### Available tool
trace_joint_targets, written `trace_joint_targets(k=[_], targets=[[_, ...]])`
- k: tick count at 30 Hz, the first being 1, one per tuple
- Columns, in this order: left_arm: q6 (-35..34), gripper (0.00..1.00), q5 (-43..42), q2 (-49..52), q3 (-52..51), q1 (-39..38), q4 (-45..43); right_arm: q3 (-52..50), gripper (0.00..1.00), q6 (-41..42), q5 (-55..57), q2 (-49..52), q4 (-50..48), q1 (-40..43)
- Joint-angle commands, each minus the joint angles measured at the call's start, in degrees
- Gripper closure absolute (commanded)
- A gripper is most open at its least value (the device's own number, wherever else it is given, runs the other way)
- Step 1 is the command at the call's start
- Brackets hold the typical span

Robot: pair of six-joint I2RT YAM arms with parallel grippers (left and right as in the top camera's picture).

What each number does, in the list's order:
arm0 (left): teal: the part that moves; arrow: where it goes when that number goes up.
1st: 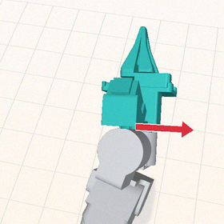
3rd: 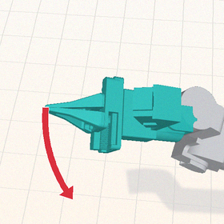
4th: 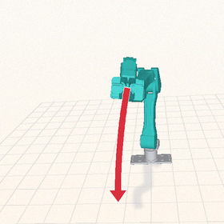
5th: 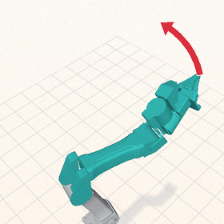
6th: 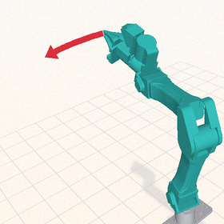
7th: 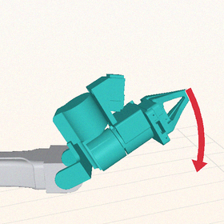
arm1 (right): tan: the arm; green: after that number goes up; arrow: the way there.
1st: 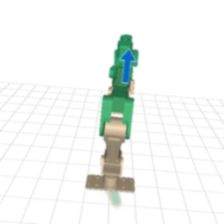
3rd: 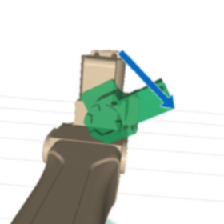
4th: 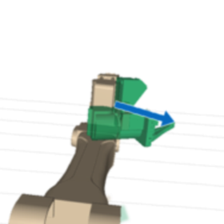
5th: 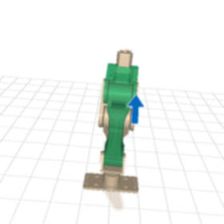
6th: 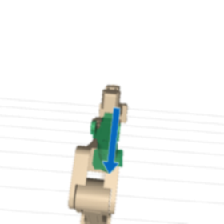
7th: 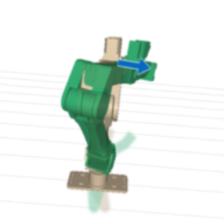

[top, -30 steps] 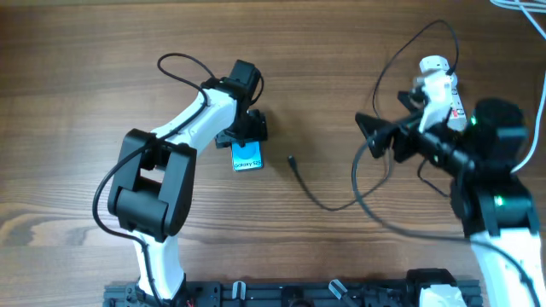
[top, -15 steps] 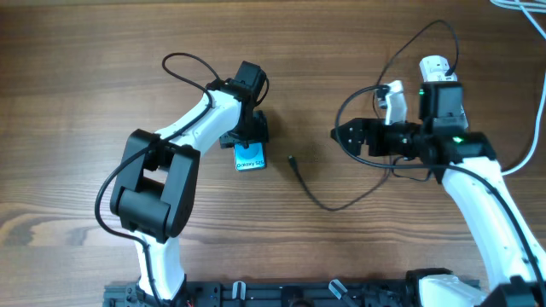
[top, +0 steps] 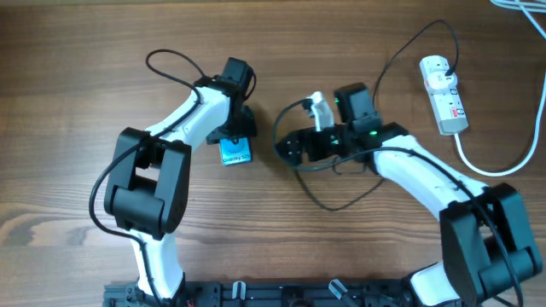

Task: Plug charger to phone and switch on socket
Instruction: 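Move the right gripper from rest toward the phone held by left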

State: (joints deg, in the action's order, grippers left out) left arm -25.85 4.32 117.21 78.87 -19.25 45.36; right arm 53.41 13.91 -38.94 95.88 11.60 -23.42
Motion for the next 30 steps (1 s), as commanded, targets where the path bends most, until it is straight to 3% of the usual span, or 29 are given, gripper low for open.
trace_joint_targets(k=[1,4,8,16,20,30], targets=[[0.0,0.23,1.8,1.7,-1.1,1.6,-1.4,1.2,0.00,5.2,0.5,0.5,-3.6,-1.0],[-0.1,0.13,-0.5,1.7,-1.1,2.2,-2.2,8.2,0.00,4.3,0.6,0.5,1.8,-1.0],[-0.1,0.07,-3.7,1.7,-1.1,2.3,-1.4,11.8,0.00,4.3,3.1,0.6,5.8,-1.0],[-0.1,0.16,-4.2,1.8,-4.7,2.1,-3.9,11.7,0.00,3.6,5.1,3.4,8.6,-1.2],[0.7,0.27,-7.6,1.7,-5.0,2.1,-4.0,11.7,0.00,2.6,4.9,5.3,8.6,-1.2],[6.2,0.28,-21.2,1.7,-5.0,4.6,-2.7,11.7,0.00,3.7,-4.9,16.8,0.5,-3.8]])
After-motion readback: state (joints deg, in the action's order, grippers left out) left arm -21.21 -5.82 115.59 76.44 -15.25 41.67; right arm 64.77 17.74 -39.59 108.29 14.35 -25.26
